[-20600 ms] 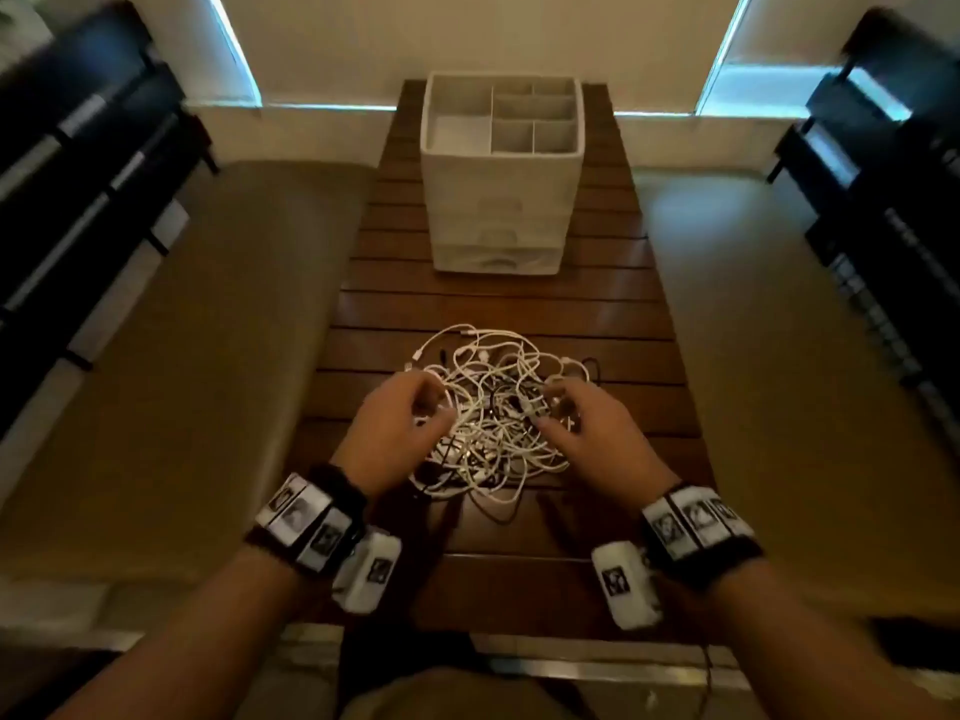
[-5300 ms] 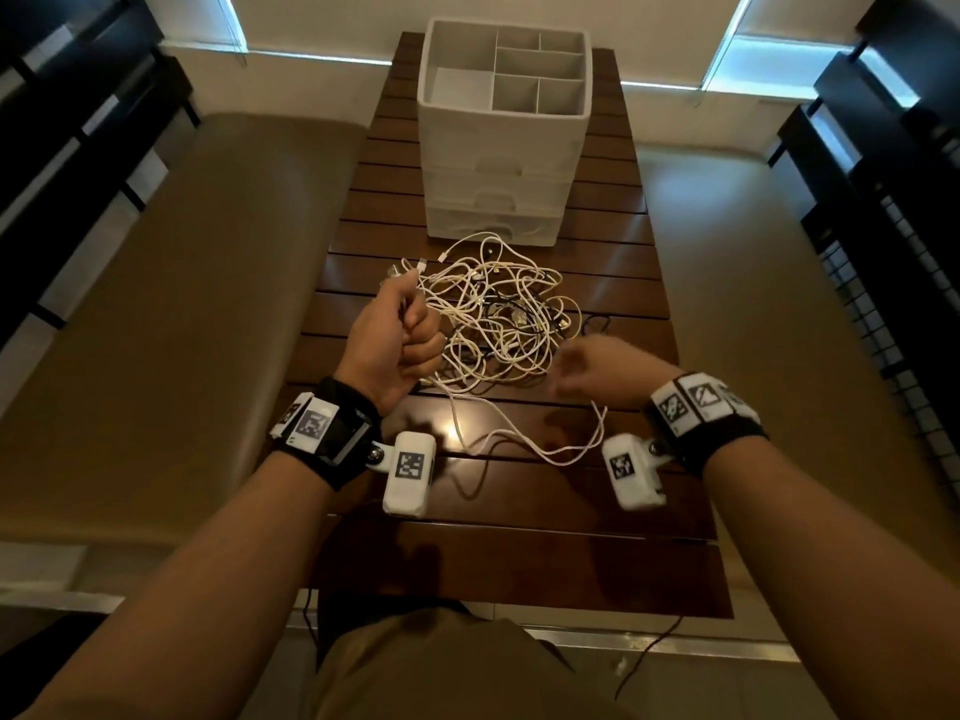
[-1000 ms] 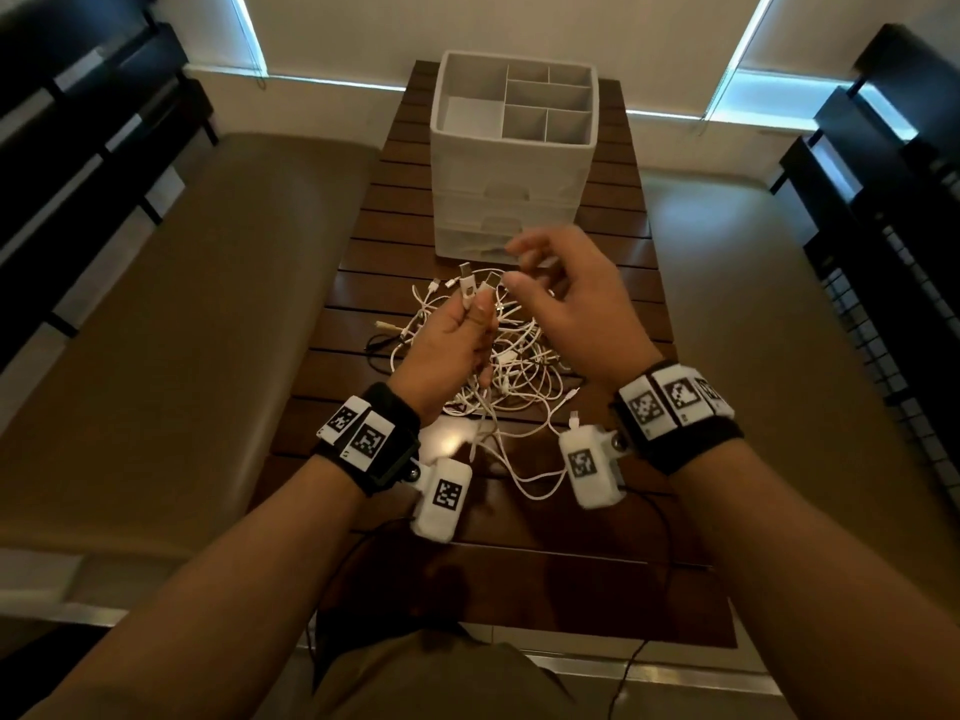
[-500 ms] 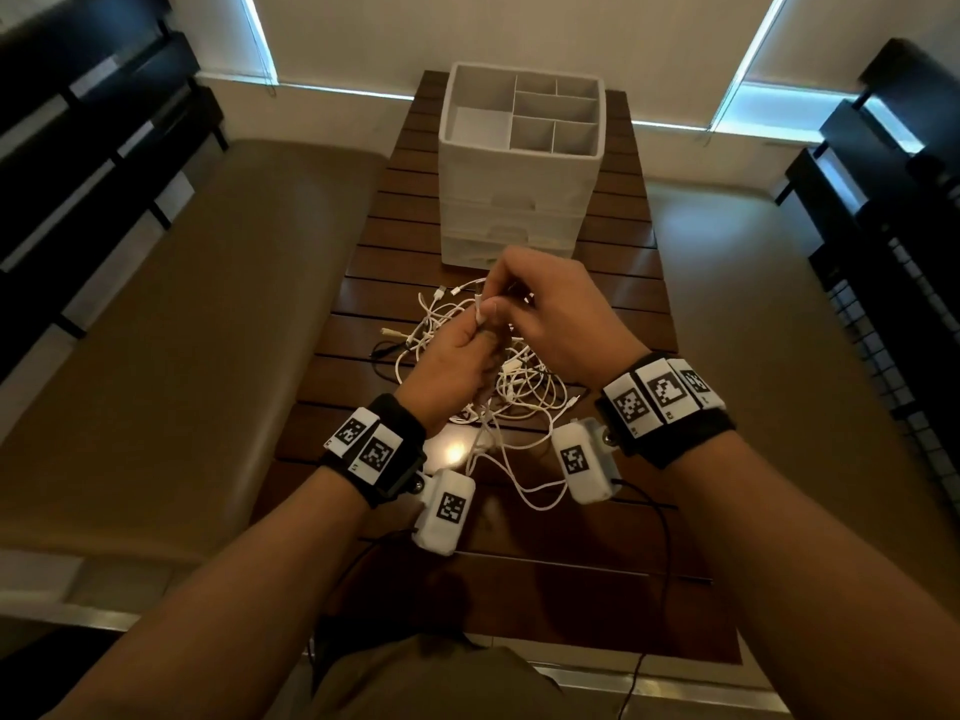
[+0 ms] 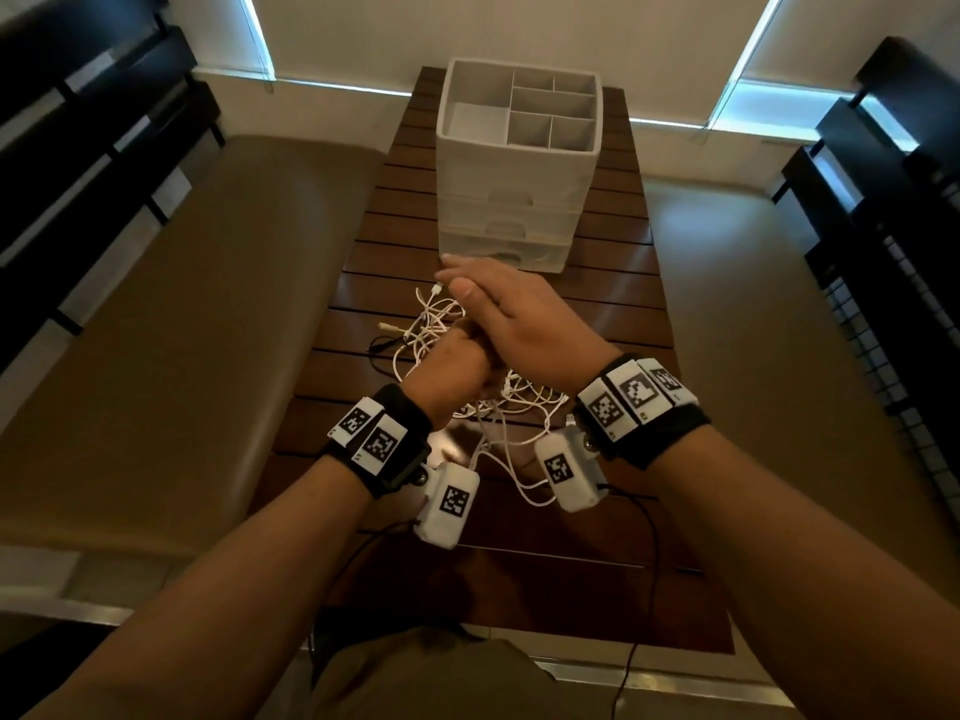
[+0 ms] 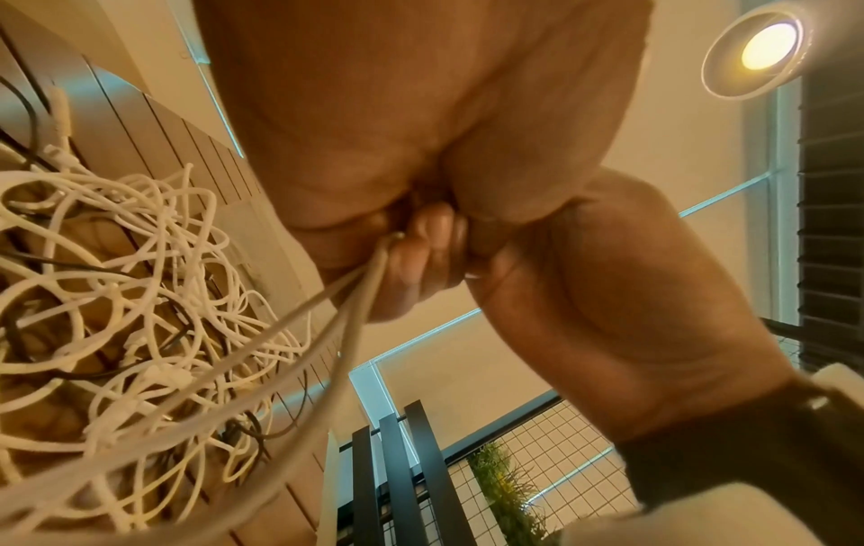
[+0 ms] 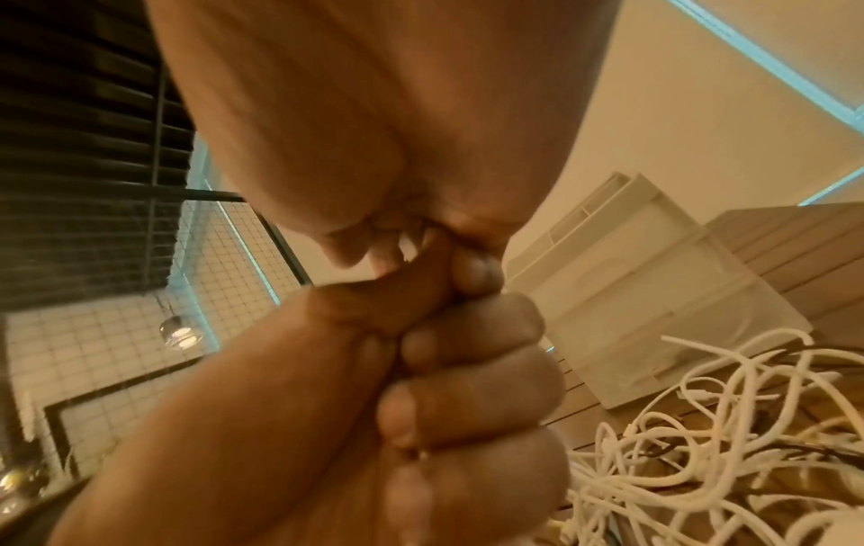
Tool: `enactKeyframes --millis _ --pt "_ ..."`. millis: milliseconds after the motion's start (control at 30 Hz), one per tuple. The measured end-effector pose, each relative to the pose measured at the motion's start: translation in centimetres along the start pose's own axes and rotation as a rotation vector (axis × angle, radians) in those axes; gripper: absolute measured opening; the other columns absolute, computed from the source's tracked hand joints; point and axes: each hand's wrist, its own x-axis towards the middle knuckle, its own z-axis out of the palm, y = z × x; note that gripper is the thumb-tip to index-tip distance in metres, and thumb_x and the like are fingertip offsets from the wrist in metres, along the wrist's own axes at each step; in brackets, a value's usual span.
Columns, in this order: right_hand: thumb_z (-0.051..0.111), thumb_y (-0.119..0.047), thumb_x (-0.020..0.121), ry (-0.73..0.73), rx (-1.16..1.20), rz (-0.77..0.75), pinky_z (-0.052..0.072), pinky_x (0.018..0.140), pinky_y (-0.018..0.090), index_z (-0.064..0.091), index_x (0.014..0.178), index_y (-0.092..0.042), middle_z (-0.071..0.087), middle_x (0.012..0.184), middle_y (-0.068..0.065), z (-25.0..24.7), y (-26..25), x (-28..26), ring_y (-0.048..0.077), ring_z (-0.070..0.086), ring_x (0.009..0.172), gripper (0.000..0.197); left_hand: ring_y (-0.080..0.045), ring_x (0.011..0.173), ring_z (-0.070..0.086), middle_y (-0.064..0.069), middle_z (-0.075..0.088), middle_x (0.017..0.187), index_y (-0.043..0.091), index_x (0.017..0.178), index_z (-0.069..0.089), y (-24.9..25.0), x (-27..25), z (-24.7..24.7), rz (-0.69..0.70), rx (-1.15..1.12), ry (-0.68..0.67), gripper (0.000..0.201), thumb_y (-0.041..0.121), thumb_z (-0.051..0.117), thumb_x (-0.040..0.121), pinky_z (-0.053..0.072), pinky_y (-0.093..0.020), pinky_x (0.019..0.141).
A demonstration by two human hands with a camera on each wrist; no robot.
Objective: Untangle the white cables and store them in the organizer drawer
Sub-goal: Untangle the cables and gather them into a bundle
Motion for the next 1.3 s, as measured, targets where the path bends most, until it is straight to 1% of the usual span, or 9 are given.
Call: enactKeyframes --millis 133,200,333,500,600,733,833,1133,1300 --pt "0.043 -0.037 0.111 0.222 0.242 0.091 0.047 0.106 0.023 0.052 0.148 -0.016 0.063 0.142 0.002 -0.7 -0.4 0.1 0.007 0.059 0.129 0.044 -0.009 0.048 0.032 0.008 0.04 0.059 0.012 0.096 0.049 1.0 -0.2 -0.5 0.073 -0.014 -0.032 0.02 0.015 0.039 0.113 0.03 -0.024 0.045" --pt "0.044 -0.047 0.108 0.28 0.417 0.166 0.053 0.105 0.032 0.05 0.147 -0.017 0.065 0.136 0.0 -0.2 -0.2 -0.2 0.008 0.063 0.123 0.05 -0.01 0.05 0.032 0.006 0.041 0.065 0.013 0.109 0.055 2.1 -0.2 -0.9 0.15 -0.095 0.041 0.025 0.034 0.043 0.113 0.029 -0.025 0.045" --pt "0.041 -0.06 0.105 -0.075 0.399 0.23 0.061 0.089 0.047 0.054 0.13 -0.015 0.073 0.104 0.002 2.6 0.2 -2.7 0.021 0.074 0.091 0.053 -0.011 0.053 0.038 0.001 0.041 0.066 0.016 0.084 0.054 3.5 0.0 -1.2 0.203 -0.326 0.119 0.033 0.036 0.049 0.11 0.038 -0.023 0.047" --pt "0.056 -0.039 0.107 -0.248 0.387 0.254 0.053 0.057 0.035 0.068 0.096 -0.007 0.062 0.069 0.023 3.8 1.8 -4.1 0.029 0.06 0.056 0.036 -0.01 0.042 0.018 0.002 0.019 0.059 0.021 0.074 0.039 2.8 0.0 -2.3 0.129 -0.517 0.029 0.043 0.042 0.045 0.111 0.023 -0.021 0.035" --pt "0.058 -0.031 0.107 -0.18 0.293 0.197 0.046 0.063 0.036 0.064 0.077 -0.029 0.057 0.07 0.007 4.2 3.0 -4.3 0.015 0.052 0.061 0.03 -0.008 0.039 0.023 0.005 0.025 0.053 0.019 0.073 0.042 2.4 0.1 -3.3 0.146 -0.579 -0.004 0.047 0.045 0.038 0.112 0.028 -0.022 0.038" --pt "0.058 -0.043 0.105 -0.067 0.136 0.21 0.046 0.066 0.043 0.062 0.074 -0.015 0.057 0.065 0.005 3.9 4.1 -4.8 0.016 0.051 0.059 0.042 -0.008 0.043 0.03 0.006 0.03 0.052 0.019 0.074 0.043 2.0 0.0 -5.1 0.122 -0.63 -0.027 0.049 0.049 0.034 0.112 0.036 -0.026 0.05" --pt "0.055 -0.051 0.104 -0.059 -0.03 0.143 0.047 0.063 0.044 0.062 0.074 -0.01 0.06 0.063 0.006 3.9 4.3 -5.1 0.02 0.057 0.059 0.051 -0.006 0.039 0.025 0.008 0.026 0.05 0.02 0.072 0.043 1.7 0.2 -5.6 0.082 -0.68 -0.024 0.05 0.049 0.034 0.112 0.028 -0.023 0.043" --pt "0.054 -0.043 0.107 -0.082 -0.015 0.117 0.034 0.056 0.025 0.062 0.077 -0.005 0.055 0.062 0.003 4.6 4.0 -5.4 0.011 0.046 0.052 0.049 -0.007 0.04 0.015 0.009 0.022 0.05 0.027 0.061 0.038 2.2 -0.1 -3.8 0.059 -0.591 0.206 0.049 0.028 0.057 0.106 0.015 -0.022 0.036" --pt "0.051 -0.05 0.106 -0.106 -0.097 0.059 0.042 0.059 0.032 0.056 0.075 -0.019 0.053 0.062 -0.005 3.8 4.7 -5.9 0.01 0.051 0.056 0.044 -0.006 0.038 0.016 0.01 0.023 0.048 0.027 0.063 0.039 2.8 0.1 -4.8 0.056 -0.569 0.333 0.046 0.017 0.059 0.103 0.017 -0.022 0.035"
